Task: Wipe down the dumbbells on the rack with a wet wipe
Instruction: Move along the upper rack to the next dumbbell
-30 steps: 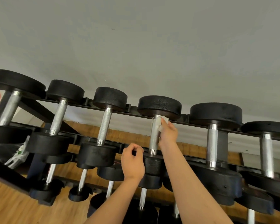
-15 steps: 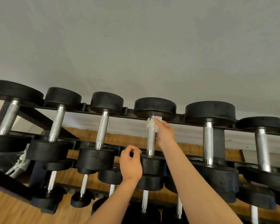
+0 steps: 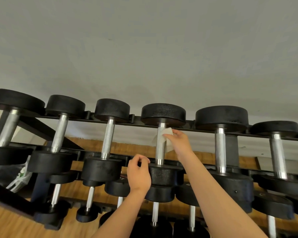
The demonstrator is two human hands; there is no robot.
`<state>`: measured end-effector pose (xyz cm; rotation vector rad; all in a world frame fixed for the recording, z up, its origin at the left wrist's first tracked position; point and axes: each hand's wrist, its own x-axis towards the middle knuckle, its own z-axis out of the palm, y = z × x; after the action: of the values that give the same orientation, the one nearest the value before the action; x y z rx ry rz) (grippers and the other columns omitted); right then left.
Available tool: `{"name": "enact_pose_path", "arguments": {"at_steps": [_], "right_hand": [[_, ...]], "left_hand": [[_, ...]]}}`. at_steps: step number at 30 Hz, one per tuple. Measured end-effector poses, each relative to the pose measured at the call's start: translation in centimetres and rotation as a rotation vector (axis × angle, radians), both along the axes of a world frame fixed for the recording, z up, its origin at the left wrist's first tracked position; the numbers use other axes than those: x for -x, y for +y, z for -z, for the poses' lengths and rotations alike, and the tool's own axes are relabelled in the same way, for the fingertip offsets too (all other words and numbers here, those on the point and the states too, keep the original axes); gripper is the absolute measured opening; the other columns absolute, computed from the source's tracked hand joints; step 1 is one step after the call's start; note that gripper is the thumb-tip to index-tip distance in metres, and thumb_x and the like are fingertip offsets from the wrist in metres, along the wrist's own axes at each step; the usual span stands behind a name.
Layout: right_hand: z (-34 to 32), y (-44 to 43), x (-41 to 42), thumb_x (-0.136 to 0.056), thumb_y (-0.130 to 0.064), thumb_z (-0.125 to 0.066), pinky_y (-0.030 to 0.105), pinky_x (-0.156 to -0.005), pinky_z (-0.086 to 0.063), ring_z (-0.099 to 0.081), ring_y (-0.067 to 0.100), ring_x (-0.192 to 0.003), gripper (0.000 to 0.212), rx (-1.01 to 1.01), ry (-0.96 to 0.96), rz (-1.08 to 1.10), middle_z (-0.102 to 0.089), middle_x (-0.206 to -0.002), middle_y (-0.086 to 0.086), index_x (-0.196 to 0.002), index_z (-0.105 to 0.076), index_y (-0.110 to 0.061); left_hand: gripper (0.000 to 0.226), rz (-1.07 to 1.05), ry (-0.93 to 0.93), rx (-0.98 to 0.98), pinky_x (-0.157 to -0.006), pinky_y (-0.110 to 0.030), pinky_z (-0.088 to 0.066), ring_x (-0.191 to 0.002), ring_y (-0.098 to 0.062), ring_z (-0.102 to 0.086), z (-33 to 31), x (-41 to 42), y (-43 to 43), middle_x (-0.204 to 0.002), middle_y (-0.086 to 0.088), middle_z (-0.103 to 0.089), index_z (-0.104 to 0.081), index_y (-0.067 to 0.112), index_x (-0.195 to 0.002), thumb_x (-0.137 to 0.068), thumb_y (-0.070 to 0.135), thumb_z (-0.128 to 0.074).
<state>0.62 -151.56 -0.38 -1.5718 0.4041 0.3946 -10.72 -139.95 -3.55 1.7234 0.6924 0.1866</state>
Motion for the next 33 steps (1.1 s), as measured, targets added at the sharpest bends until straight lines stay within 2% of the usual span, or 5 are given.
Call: {"name": "enact_pose_path", "arguments": {"at_steps": [8, 12, 17, 25, 33], "right_hand": [[0.9, 0.6, 1.2, -0.092, -0.017, -0.063, 0.038, -0.103, -0.043, -0.056, 0.023, -0.115, 0.04, -0.209, 0.012, -0.047, -0.059, -0.125, 0.006, -0.13, -0.051, -0.014], [1.5, 0.6, 1.3, -0.101, -0.023, -0.047, 0.035, -0.097, -0.047, -0.057, 0.028, -0.117, 0.034, -0.323, 0.04, 0.004, -0.061, -0.125, 0.012, -0.133, -0.053, -0.011], [1.3, 1.4, 1.0, -0.097, -0.018, -0.058, 0.02, -0.073, -0.047, -0.06, 0.01, -0.094, 0.019, -0.161, -0.06, 0.001, -0.063, -0.108, 0.0, -0.116, -0.055, -0.017], [1.5, 1.4, 0.9, -0.098, -0.022, -0.057, 0.022, -0.072, -0.045, -0.06, 0.013, -0.084, 0.016, -0.055, -0.148, 0.17, -0.066, -0.086, 0.0, -0.088, -0.067, -0.014], [1.2, 1.8, 1.1, -0.092, -0.023, -0.065, 0.02, -0.069, -0.047, -0.061, 0.011, -0.083, 0.009, -0.103, -0.103, 0.143, -0.066, -0.09, 0.0, -0.091, -0.065, -0.014]], "left_hand": [[0.028, -0.003, -0.008, 0.003, -0.084, -0.051, -0.05, -0.085, -0.023, -0.059, 0.2, -0.1, 0.0, -0.075, 0.005, -0.062, -0.059, 0.024, -0.069, -0.094, 0.013, -0.051], [0.028, -0.006, -0.015, 0.012, -0.084, -0.05, -0.05, -0.086, -0.023, -0.059, 0.2, 0.0, 0.0, -0.075, 0.005, -0.063, -0.06, 0.023, -0.07, -0.094, 0.013, -0.051], [0.029, -0.011, -0.022, 0.018, -0.084, -0.05, -0.05, -0.085, -0.023, -0.059, 0.1, 0.0, -0.1, -0.074, 0.006, -0.062, -0.059, 0.024, -0.068, -0.093, 0.012, -0.052], [0.027, -0.007, -0.021, 0.012, -0.083, -0.048, -0.049, -0.086, -0.023, -0.058, 0.0, 0.0, -0.1, -0.075, 0.005, -0.062, -0.059, 0.023, -0.068, -0.092, 0.012, -0.051], [0.027, -0.008, 0.0, 0.011, -0.084, -0.047, -0.049, -0.086, -0.022, -0.058, 0.0, 0.0, -0.1, -0.078, 0.001, -0.062, -0.06, 0.022, -0.069, -0.092, 0.011, -0.051]]}}
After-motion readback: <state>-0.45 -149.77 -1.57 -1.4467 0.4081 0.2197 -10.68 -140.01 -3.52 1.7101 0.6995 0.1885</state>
